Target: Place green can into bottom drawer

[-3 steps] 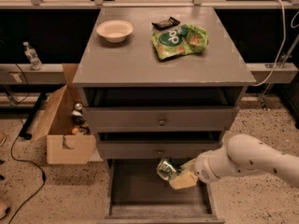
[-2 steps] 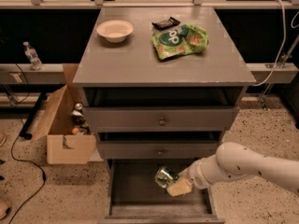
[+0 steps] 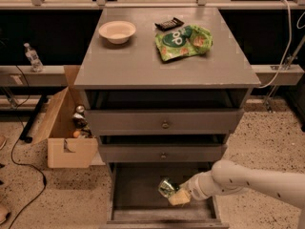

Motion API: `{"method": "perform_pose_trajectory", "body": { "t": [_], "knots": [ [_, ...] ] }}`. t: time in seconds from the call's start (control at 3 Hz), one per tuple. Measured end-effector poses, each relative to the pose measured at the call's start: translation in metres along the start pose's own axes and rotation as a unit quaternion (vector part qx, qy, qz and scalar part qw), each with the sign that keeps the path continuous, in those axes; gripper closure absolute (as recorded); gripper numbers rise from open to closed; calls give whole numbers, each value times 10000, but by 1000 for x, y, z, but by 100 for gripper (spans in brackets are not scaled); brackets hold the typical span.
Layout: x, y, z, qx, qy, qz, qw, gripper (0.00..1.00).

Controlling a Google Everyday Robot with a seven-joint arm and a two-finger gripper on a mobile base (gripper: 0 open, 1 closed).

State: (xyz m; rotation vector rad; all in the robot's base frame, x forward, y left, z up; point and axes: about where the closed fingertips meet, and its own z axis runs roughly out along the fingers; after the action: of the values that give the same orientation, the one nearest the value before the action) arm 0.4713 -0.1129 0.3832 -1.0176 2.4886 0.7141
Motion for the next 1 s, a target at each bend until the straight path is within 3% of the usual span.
{"method": "perform_pose_trajectory", "body": {
  "t": [0.67, 1.0],
  "knots": [
    [22, -23, 73, -373, -156, 276, 9988, 100],
    [23, -24, 77, -384, -165, 304, 9987, 100]
  ]
}}
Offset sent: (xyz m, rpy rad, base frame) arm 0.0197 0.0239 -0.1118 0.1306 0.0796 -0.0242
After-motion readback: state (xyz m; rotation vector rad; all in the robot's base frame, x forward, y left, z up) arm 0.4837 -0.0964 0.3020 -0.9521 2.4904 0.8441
